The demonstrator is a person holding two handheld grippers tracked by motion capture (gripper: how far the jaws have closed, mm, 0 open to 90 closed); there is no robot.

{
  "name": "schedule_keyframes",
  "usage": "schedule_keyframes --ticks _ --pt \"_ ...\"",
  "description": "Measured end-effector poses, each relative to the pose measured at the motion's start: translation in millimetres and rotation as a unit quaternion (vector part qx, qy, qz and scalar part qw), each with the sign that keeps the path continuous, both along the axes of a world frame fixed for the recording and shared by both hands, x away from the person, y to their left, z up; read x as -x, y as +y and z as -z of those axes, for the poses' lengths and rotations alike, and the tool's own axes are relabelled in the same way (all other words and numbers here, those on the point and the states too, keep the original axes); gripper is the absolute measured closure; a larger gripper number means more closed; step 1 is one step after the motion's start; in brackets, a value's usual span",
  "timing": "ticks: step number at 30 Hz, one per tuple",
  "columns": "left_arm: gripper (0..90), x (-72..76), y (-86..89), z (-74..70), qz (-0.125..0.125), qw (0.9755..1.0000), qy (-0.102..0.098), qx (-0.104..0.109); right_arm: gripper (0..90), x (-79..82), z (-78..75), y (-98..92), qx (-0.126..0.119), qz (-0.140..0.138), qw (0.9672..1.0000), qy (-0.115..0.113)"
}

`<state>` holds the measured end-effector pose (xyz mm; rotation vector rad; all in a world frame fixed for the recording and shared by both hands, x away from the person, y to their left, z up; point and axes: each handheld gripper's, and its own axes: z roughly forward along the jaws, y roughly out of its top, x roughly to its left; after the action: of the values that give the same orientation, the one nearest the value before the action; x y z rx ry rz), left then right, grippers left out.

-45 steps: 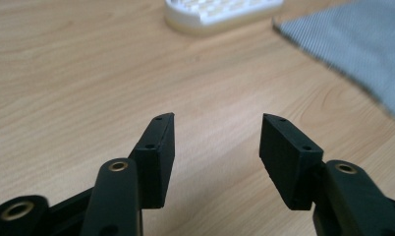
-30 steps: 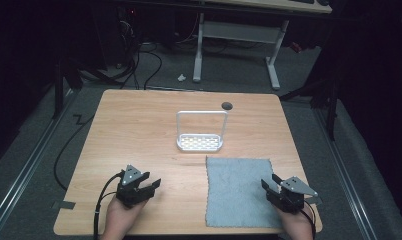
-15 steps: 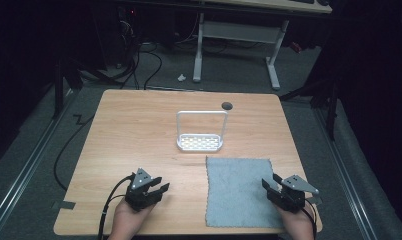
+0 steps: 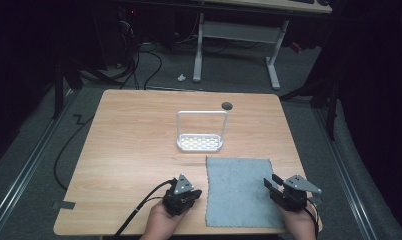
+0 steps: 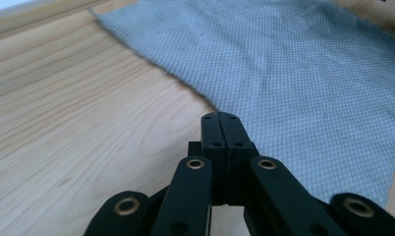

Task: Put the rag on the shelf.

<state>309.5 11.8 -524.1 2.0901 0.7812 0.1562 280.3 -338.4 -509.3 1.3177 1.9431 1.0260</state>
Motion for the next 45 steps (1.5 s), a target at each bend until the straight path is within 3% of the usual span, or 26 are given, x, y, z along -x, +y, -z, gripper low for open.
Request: schedule_keyframes --ticks 8,11,13,17,23,27,31,40,45 --pt "89.9 -3.5 -29.4 2.0 0.015 0.9996 -0.009 -0.020 60.8 -0.6 1.1 1.1 0.001 -0.001 1.0000 0.003" --pt "89.9 0.5 -39.1 4.7 0.031 0.9973 -0.032 -0.058 60.6 -0.8 1.2 1.2 0.001 -0.001 1.0000 0.004" --pt "89.9 2.4 -39.2 5.4 0.032 0.9968 -0.042 -0.060 60.6 -0.5 1.2 1.1 0.000 -0.001 1.0000 0.004" --pt "90.0 2.8 -36.5 4.9 0.034 0.9965 -0.042 -0.064 60.6 -0.1 1.2 0.8 -0.002 -0.001 1.0000 0.005" --pt "89.9 3.5 -18.9 4.3 0.030 0.9967 -0.037 -0.065 64.2 0.1 0.4 3.0 -0.007 -0.007 0.9999 0.007" --pt "89.9 2.7 -7.4 4.2 0.024 0.9971 -0.032 -0.064 74.5 -0.6 0.8 7.2 -0.014 -0.018 0.9996 0.015" --pt "89.9 1.6 2.3 4.2 0.018 0.9973 -0.030 -0.064 89.4 -2.0 2.9 15.3 0.005 -0.027 0.9988 0.040" --pt "89.9 -0.1 12.4 4.9 0.016 0.9979 -0.025 -0.058 90.0 -6.0 14.6 21.9 0.028 -0.034 0.9942 0.098" --pt "89.9 0.0 26.0 4.7 0.010 0.9981 -0.020 -0.057 90.0 -7.8 15.9 31.8 0.035 -0.048 0.9939 0.093"
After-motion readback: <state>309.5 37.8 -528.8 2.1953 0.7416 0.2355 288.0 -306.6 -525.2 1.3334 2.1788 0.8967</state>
